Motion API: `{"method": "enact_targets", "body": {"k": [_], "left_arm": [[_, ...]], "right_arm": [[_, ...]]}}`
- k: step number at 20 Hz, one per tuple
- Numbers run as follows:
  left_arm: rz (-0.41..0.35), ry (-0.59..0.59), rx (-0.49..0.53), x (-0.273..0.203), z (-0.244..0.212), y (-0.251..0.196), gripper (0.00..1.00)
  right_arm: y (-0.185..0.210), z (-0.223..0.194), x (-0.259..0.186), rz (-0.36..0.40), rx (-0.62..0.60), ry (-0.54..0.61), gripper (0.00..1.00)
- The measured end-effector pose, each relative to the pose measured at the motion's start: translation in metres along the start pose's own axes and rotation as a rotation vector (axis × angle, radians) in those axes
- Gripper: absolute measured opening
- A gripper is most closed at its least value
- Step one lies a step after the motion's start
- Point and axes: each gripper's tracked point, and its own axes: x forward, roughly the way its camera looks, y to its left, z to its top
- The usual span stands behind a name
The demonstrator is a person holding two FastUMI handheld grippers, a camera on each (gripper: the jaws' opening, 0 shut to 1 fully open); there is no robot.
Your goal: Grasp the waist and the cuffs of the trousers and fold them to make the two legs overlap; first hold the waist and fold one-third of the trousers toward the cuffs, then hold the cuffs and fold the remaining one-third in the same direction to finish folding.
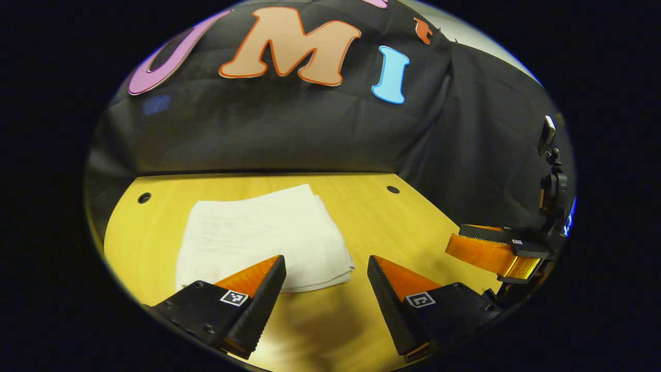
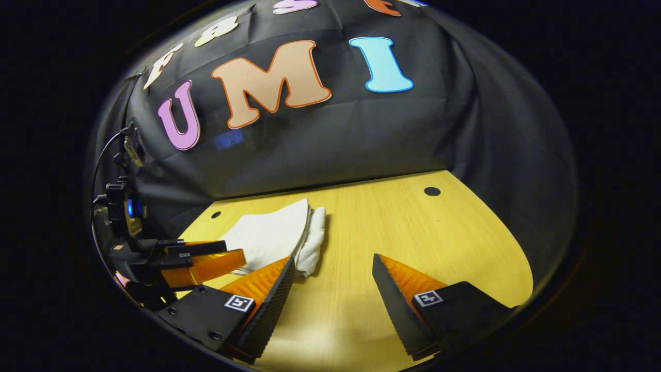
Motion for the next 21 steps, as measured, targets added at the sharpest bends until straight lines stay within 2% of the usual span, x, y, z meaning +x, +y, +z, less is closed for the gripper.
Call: {"method": "enact_targets", "body": {"k": [4, 5, 6, 9, 15, 16, 17, 20, 21], "left_arm": [[0.092, -0.011, 0.021, -0.05, -0.005, 0.046, 0.94], [0.11, -0.016, 0.01, -0.058, -0.005, 0.054, 0.94], [0.127, -0.021, -0.006, -0.066, -0.006, 0.062, 0.94], [0.159, -0.041, -0.055, -0.083, -0.008, 0.077, 0.94], [0.169, -0.026, -0.082, -0.104, -0.024, 0.089, 0.94], [0.165, -0.025, -0.083, -0.104, -0.024, 0.089, 0.94], [0.16, -0.026, -0.081, -0.105, -0.024, 0.089, 0.94], [0.142, -0.032, -0.061, -0.107, -0.022, 0.088, 0.94], [0.136, -0.032, -0.057, -0.106, -0.022, 0.086, 0.95]], "right_arm": [[0.021, 0.001, -0.007, 0.017, 0.003, -0.013, 0.97], [0.024, 0.001, -0.009, 0.017, -0.004, -0.013, 0.97], [0.028, 0.0, -0.012, 0.018, -0.011, -0.012, 0.92], [0.036, -0.005, -0.024, 0.017, -0.022, -0.012, 0.92], [0.047, -0.006, -0.043, -0.01, 0.002, -0.038, 0.92], [0.046, -0.006, -0.045, -0.016, 0.004, -0.041, 0.96], [0.046, -0.005, -0.046, -0.021, 0.007, -0.041, 0.96], [0.046, -0.003, -0.052, -0.036, 0.004, -0.051, 0.92], [0.046, -0.003, -0.054, -0.041, 0.001, -0.053, 0.97]]}}
